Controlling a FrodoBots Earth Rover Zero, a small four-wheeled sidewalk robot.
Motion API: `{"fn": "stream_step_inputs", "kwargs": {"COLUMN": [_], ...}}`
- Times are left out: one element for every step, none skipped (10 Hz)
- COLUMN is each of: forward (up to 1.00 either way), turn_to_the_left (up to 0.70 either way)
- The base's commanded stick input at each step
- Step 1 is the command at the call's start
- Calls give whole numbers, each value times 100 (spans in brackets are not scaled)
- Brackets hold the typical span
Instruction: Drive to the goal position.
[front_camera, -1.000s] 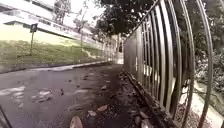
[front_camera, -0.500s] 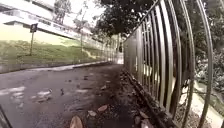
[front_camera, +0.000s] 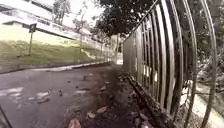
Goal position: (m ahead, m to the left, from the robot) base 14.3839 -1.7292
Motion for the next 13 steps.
{"fn": "stream_step_inputs", "kwargs": {"forward": [69,69,69,69,69,69,69,70,70,70,70,70,70], "turn_to_the_left": [0,0,0,0,0,0,-6,-21,-35,-35,-35,-32,-19]}}
